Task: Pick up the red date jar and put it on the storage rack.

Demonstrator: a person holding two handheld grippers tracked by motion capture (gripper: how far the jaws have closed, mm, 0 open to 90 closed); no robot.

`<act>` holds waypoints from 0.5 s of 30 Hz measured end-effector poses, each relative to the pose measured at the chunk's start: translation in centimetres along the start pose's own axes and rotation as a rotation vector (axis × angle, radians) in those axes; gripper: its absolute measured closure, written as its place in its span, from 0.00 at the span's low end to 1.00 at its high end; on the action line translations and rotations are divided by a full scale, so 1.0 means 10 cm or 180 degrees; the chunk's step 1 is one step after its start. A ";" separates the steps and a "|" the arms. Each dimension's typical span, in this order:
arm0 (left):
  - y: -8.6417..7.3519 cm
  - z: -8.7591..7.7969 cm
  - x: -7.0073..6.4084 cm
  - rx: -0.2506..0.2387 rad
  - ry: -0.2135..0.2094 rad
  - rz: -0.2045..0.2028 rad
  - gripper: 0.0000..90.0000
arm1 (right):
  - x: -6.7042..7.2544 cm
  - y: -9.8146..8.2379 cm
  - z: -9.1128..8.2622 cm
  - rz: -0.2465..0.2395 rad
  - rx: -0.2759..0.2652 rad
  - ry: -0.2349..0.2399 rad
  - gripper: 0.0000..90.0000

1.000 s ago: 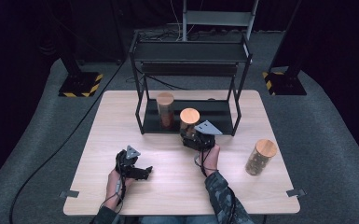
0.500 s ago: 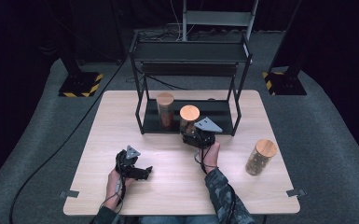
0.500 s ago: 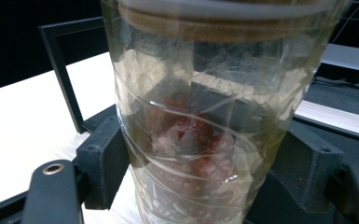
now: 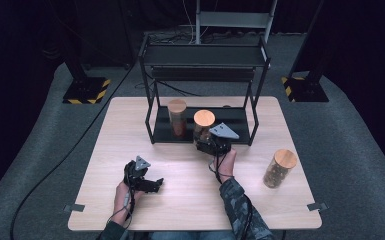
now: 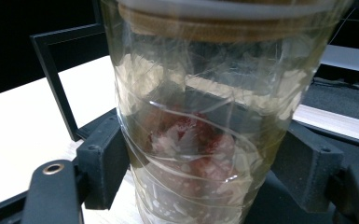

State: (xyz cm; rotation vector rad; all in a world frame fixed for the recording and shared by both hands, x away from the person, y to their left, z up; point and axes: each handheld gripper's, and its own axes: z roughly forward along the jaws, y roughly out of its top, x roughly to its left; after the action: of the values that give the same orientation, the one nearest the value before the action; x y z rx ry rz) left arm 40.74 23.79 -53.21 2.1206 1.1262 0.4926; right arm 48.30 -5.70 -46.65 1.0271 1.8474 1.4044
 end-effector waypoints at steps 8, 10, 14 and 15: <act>0.00 0.00 0.00 -0.0001 0.0000 -0.0001 0.00 | -0.01 0.02 0.03 -0.0002 0.0004 -0.0004 0.27; 0.00 0.00 0.00 -0.0001 0.0000 -0.0001 0.00 | -0.02 0.03 0.04 -0.0016 0.0011 -0.0007 0.27; 0.00 0.00 0.00 0.0000 0.0000 0.0000 0.00 | -0.02 0.05 0.06 -0.0021 0.0007 -0.0006 0.27; 0.00 0.00 0.00 -0.0002 0.0001 -0.0002 0.00 | -0.03 0.05 0.06 -0.0020 0.0006 -0.0007 0.27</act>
State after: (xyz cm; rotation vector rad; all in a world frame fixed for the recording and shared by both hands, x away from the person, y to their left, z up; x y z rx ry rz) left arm 40.74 23.78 -53.22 2.1197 1.1266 0.4928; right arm 49.09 -5.52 -46.30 1.0228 1.8491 1.3976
